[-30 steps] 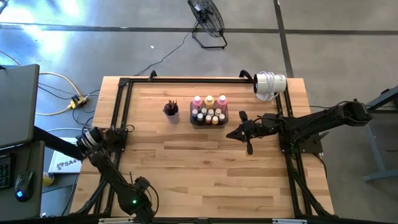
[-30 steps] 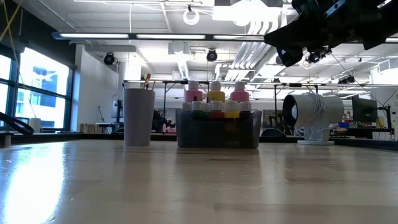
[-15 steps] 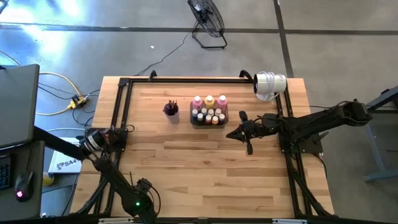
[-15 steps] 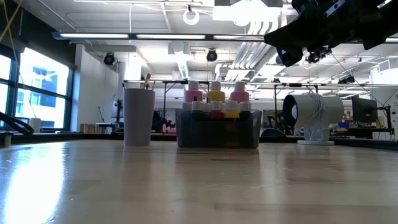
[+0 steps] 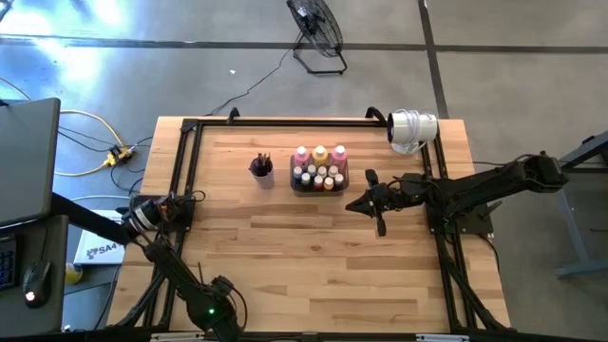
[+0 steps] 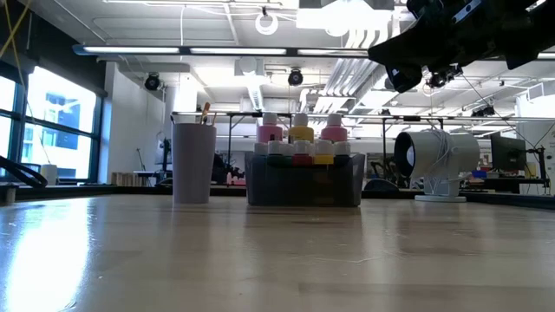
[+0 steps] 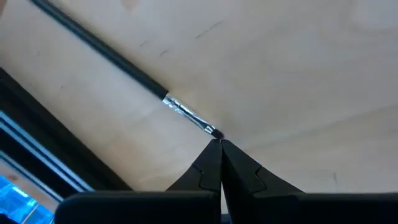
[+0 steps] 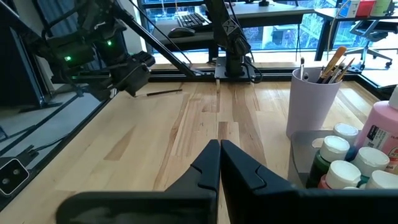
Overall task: Pick & Place Paint Supplies
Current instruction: Put the silver paint brush into the purple cup
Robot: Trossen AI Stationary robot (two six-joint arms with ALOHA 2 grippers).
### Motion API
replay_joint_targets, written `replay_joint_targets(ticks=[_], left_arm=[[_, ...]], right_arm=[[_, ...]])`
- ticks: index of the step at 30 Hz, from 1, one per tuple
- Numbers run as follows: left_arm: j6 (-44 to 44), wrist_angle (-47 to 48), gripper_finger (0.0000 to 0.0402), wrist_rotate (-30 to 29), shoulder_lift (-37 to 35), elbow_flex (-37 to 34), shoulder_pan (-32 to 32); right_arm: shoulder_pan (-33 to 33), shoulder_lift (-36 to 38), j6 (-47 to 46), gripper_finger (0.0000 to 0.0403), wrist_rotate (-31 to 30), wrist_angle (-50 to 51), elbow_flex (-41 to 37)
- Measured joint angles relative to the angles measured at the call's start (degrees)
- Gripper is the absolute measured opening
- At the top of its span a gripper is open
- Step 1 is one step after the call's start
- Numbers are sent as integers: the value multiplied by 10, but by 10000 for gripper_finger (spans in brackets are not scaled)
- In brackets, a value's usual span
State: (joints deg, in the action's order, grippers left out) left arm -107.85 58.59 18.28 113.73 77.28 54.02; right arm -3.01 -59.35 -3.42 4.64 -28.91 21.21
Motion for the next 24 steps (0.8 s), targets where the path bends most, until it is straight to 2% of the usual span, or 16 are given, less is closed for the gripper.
replay_joint_targets(ticks=[15,24], left_arm=[[-15,-2,0,16,0,-5,0],[-33,52,0,17,0,1,0]], right_arm=[[0,0,0,4,0,0,0],[-1,0,0,4,0,1,0]])
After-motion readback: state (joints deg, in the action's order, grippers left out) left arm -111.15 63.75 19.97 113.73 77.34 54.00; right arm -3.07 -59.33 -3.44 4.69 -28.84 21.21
